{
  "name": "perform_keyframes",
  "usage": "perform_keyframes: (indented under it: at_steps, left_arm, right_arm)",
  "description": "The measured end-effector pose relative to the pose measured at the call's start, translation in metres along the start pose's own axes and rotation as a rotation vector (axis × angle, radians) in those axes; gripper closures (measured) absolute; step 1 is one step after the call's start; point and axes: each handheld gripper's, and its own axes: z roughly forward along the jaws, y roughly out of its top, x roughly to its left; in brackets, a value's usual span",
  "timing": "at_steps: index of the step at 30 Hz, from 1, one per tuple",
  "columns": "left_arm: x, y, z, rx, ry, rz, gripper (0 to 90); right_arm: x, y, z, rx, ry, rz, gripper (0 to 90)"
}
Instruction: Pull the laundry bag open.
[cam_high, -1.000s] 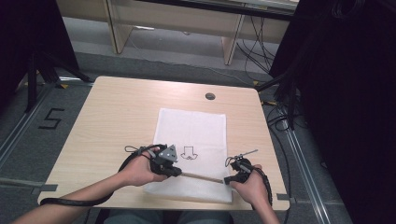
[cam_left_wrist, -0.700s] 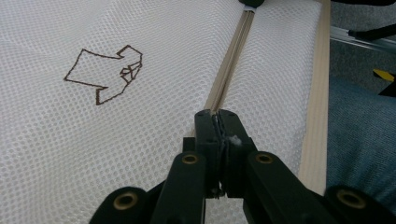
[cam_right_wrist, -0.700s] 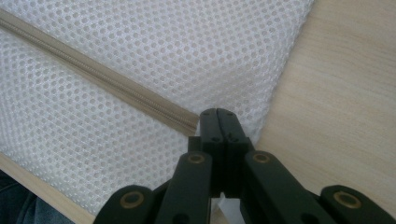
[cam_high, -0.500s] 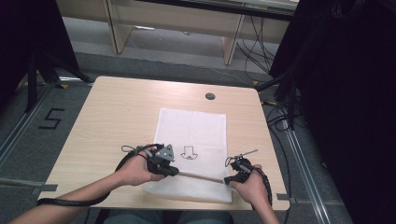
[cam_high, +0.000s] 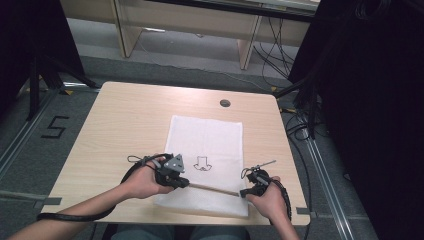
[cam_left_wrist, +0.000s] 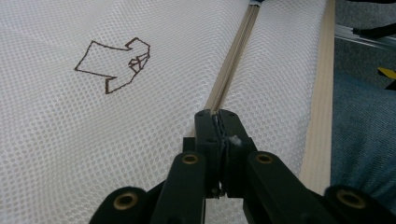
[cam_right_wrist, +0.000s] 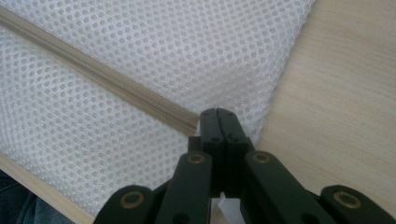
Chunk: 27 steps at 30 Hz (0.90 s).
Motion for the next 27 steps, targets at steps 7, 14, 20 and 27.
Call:
perform_keyframes:
  at_steps: [7,14,20,27]
  left_arm:
    - [0.003,-0.004,-0.004,-0.005,0.003,0.000,87.7]
    - [0.003,-0.007,-0.005,0.004,0.014,-0.008,87.6]
    - [0.005,-0.010,-0.008,0.004,0.011,-0.007,87.6]
    - [0.008,-0.014,-0.011,0.012,0.021,-0.019,87.6]
  right_arm:
    - [0.000,0.000,0.000,0.000,-0.001,0.003,90.0]
    - [0.000,0.000,0.000,0.000,0.002,0.003,90.0]
    - [0.000,0.000,0.000,-0.001,0.003,0.002,90.0]
    - [0.000,0.000,0.000,0.001,0.003,0.008,90.0]
